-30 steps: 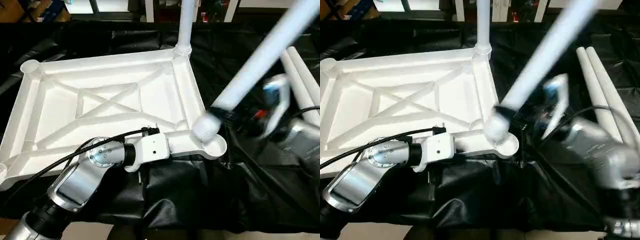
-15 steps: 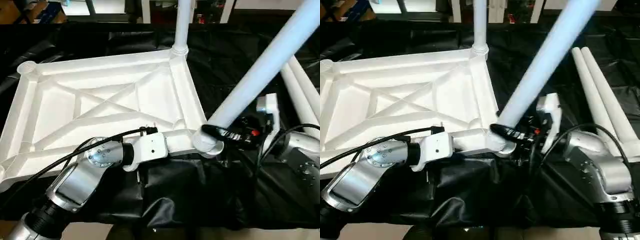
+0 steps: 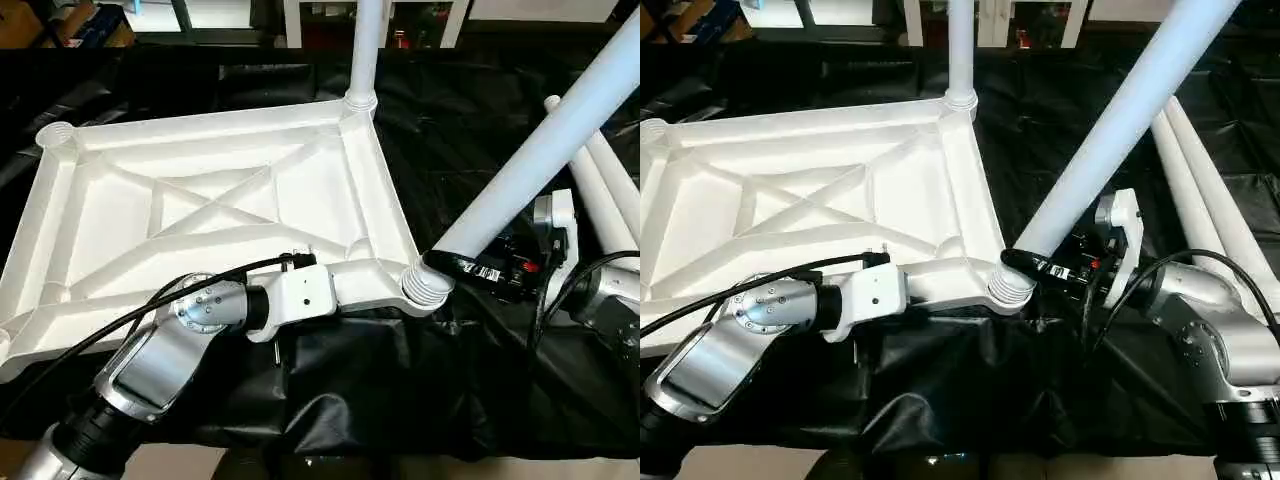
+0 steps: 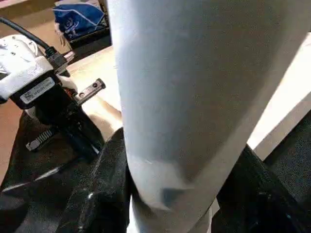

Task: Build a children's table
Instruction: Insert table leg to table base

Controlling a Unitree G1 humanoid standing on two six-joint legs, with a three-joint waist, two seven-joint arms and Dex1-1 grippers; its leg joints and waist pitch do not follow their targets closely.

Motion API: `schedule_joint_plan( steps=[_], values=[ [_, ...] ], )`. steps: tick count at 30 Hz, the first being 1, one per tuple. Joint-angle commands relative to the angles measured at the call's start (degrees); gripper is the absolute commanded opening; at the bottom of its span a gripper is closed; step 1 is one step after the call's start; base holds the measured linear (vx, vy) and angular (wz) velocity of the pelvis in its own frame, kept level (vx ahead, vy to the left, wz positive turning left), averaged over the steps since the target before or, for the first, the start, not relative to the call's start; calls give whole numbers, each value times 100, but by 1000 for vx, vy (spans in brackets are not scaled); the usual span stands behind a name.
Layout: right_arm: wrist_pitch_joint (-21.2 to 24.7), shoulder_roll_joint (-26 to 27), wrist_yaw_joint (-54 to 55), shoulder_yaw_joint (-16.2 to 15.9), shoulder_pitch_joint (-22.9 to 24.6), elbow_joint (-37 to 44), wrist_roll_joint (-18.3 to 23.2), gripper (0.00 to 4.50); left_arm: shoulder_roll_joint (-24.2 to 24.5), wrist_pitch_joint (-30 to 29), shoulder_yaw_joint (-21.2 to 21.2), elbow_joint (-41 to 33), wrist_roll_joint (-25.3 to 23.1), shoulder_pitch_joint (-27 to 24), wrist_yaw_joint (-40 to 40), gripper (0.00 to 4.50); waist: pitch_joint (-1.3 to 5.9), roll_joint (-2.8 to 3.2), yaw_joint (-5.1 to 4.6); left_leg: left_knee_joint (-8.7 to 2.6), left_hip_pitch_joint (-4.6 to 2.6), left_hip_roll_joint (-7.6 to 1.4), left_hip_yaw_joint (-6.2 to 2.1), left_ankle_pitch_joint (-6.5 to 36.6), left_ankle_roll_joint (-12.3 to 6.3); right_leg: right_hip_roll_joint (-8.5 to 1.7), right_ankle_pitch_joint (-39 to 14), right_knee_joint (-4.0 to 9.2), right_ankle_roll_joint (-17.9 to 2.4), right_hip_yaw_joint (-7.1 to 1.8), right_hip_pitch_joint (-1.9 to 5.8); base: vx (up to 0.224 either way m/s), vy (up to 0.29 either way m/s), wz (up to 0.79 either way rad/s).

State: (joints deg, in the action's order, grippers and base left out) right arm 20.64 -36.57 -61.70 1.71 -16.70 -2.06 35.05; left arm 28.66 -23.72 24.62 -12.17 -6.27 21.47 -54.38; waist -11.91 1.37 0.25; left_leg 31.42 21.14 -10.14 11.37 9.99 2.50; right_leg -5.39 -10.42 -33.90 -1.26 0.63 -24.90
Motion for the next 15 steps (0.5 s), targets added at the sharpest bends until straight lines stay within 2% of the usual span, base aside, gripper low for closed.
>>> schedule_joint_plan(
  steps=[1,3,6,8,10,13,15],
  values=[
    [80,69,200,-264,134,-478,-530,185,0,1,194,277,49,-253,-22,0,350,-195,7,-261,-10,-194,-79,535,-901,-206,-1174,400,-1218,-141,302,0,0,0],
    [55,99,285,-253,89,-578,-575,185,7,2,192,269,50,-260,-27,0,346,-189,4,-273,-6,-197,-87,603,-852,-211,-1328,410,-1189,-136,299,0,0,0],
    [-8,131,521,-212,11,-871,-715,185,28,6,190,262,46,-269,-39,0,329,-183,-6,-312,-11,-203,-105,927,-681,-223,-1904,472,-1067,-134,286,0,0,0],
    [-14,130,600,-172,19,-966,-762,185,36,7,189,257,47,-275,-42,0,342,-186,-3,-322,-17,-206,-112,1006,-600,-224,-2031,485,-994,-139,280,0,0,0],
    [-20,89,694,-153,73,-1098,-850,185,45,10,191,250,48,-286,-54,0,371,-166,-1,-317,-31,-209,-105,992,-576,-213,-1840,477,-1018,-145,271,0,0,0],
    [26,26,710,-214,126,-1188,-981,185,47,13,197,246,48,-291,-67,0,392,-179,-6,-310,-21,-210,-98,920,-628,-202,-1541,458,-1095,-145,281,0,0,0],
    [55,32,810,-220,140,-1242,-1065,185,49,23,200,255,45,-287,-76,0,410,-166,-12,-307,-19,-209,-95,928,-655,-195,-1435,455,-1137,-142,283,0,0,0]
  ],
)
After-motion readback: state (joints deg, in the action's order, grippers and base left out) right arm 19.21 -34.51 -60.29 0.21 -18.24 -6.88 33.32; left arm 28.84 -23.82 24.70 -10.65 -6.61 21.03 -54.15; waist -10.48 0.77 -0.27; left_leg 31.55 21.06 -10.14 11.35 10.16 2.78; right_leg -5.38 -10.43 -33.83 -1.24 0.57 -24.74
